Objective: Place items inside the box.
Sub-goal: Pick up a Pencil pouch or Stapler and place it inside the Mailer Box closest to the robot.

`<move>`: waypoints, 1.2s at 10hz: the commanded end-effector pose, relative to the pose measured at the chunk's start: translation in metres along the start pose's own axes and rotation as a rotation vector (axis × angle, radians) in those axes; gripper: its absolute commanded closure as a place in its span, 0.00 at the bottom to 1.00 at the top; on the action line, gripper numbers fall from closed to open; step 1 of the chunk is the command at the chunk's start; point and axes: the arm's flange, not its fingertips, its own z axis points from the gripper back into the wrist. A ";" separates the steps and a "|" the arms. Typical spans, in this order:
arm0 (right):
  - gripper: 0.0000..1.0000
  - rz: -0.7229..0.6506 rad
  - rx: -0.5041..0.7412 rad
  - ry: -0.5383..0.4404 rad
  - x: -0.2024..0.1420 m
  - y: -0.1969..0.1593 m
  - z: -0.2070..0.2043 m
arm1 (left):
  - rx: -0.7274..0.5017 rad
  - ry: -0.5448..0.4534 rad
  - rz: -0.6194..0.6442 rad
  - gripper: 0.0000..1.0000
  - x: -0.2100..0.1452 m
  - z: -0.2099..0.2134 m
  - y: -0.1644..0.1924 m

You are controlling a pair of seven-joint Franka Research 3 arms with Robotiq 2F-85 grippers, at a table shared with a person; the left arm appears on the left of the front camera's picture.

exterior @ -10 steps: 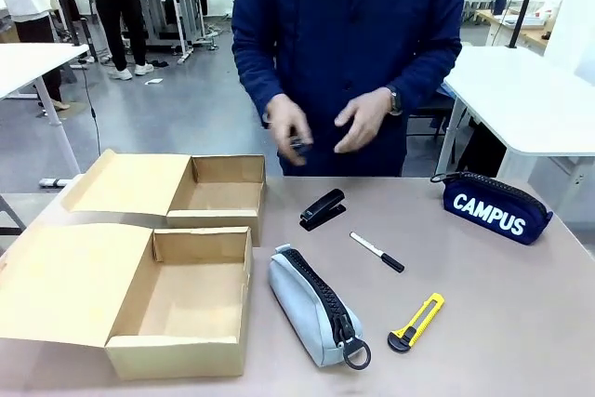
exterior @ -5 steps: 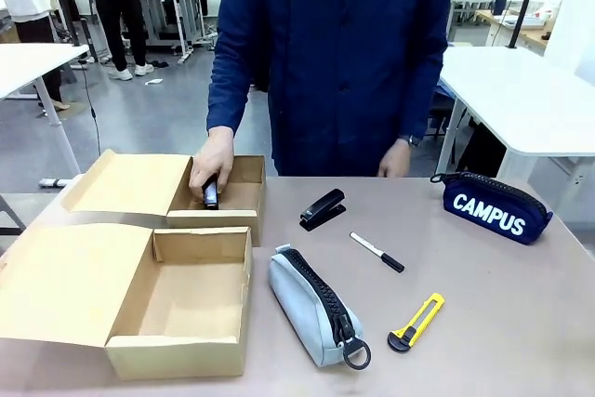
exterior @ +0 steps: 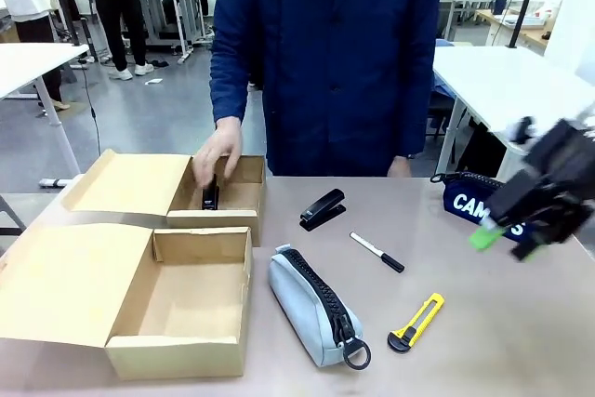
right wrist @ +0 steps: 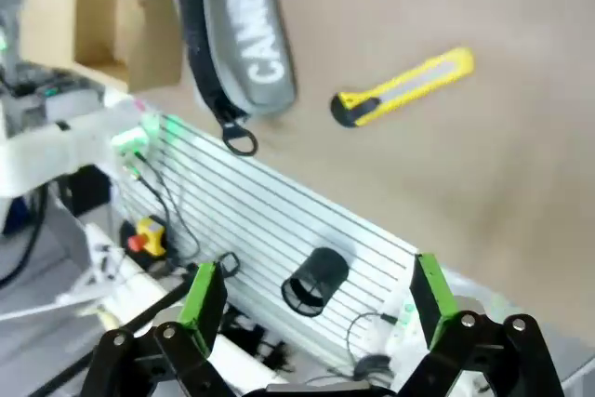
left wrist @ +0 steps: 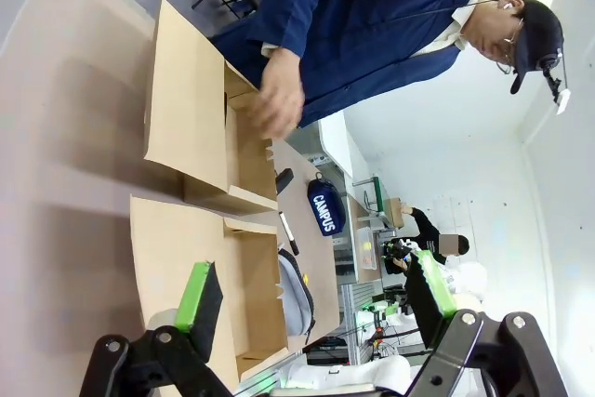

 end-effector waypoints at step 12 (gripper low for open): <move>0.00 0.155 -0.306 0.079 0.059 0.144 -0.111 | -0.025 -0.015 -0.022 0.00 0.001 0.000 -0.001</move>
